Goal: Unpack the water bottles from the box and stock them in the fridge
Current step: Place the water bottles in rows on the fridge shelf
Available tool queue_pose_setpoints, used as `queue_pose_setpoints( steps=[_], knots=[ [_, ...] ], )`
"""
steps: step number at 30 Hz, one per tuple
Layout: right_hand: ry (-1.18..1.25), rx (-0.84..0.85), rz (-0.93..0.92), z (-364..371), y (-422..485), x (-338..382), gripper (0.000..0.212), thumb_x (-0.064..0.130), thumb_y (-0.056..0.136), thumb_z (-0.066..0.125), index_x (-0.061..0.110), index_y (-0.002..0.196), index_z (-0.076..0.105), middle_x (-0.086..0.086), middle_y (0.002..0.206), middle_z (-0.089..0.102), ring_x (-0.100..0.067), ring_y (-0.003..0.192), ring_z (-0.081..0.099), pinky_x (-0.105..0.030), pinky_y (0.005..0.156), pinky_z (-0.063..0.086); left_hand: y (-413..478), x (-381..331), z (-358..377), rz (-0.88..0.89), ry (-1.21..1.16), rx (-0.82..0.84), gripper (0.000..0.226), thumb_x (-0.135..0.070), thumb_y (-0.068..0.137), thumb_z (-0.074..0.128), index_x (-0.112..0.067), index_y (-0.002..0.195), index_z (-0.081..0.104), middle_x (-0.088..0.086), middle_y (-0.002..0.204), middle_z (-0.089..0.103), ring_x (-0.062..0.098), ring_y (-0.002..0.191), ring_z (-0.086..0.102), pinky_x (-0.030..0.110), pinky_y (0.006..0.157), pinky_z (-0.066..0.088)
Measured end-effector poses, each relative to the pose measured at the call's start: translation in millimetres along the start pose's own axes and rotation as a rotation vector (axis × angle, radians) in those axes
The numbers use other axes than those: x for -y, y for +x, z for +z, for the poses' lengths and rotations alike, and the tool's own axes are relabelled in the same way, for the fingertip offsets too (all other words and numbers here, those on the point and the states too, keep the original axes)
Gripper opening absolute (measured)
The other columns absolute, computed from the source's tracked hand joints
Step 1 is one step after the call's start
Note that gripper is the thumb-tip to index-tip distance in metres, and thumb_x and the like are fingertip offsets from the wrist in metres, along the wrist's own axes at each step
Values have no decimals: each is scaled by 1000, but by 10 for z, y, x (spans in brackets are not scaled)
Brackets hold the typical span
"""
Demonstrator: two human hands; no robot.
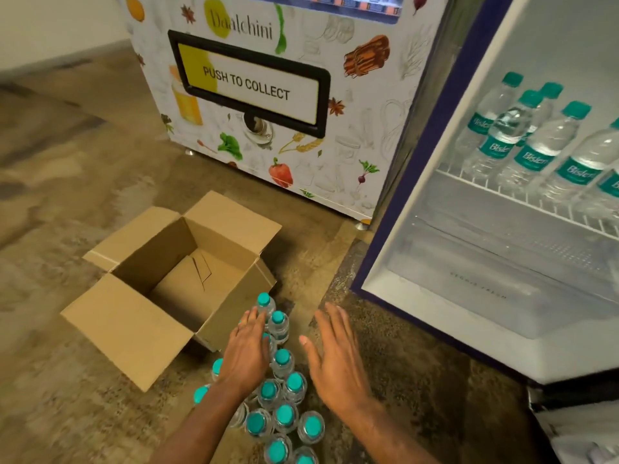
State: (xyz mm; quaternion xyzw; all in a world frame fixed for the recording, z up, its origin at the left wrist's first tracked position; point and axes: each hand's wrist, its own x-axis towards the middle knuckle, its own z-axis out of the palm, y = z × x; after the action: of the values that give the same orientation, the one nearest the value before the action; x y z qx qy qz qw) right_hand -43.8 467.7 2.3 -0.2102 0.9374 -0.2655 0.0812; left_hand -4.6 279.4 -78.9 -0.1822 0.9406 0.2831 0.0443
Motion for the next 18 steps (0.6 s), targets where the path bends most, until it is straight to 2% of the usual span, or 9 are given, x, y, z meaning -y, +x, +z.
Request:
queue_pose_setpoints(
  steps=[4,11,13,18],
  knots=[
    [12,132,-16,203,245,28,58,47,103,35,32,155,15,2,165,1,-16,151,-7,-32,119,6,259,4,46,-22,-44,-22,61,-29,111,41,-20,165,16,4,173,10,20,160,9,39,130,9],
    [86,298,50,573,720,8,60,38,102,44,35,154,14,2,164,10,-18,151,5,-40,122,20,619,90,67,-47,2,-33,60,-32,111,38,-19,165,16,7,173,14,21,160,13,39,128,12],
    [84,332,70,673,798,-14,57,36,102,43,34,153,18,1,163,14,-19,151,9,-39,122,20,694,124,88,-53,8,-16,58,-31,111,39,-20,164,19,6,172,19,20,159,16,40,129,16],
    [75,393,114,859,912,-53,53,33,102,45,37,151,25,3,160,24,-19,148,19,-40,120,23,818,114,129,-96,-43,-39,52,-27,108,48,-21,159,35,4,163,40,21,148,40,41,123,32]
  ],
)
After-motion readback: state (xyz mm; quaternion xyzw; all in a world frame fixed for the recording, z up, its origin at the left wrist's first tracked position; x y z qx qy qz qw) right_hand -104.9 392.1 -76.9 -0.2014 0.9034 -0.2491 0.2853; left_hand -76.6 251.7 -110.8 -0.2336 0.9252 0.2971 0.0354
